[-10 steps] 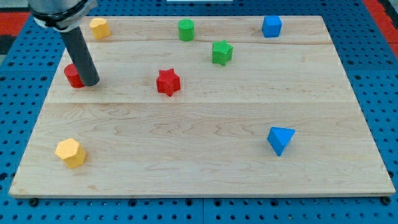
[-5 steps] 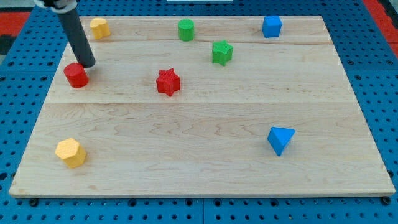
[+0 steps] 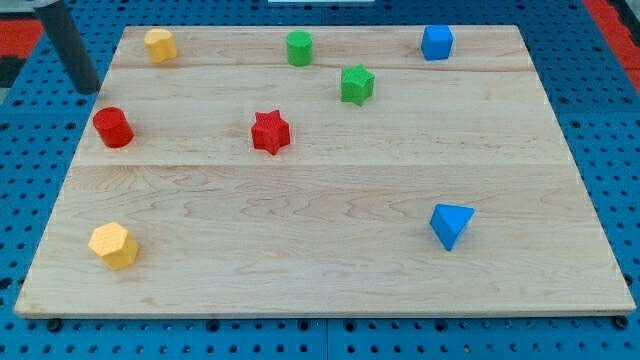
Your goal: Move the red circle to the center left side of the board
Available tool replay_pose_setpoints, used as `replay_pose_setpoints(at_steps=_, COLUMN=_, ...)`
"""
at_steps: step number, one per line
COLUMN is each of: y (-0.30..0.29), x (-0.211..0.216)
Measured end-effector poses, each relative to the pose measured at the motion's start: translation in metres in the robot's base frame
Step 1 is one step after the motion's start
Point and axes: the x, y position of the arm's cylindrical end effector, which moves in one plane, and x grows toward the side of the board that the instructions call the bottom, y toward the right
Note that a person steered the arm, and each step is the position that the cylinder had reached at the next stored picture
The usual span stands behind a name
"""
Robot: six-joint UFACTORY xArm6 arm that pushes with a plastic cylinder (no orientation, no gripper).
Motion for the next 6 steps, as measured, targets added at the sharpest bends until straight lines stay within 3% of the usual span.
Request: replay_pose_setpoints(at_steps=6, y=0.024, x=0.055)
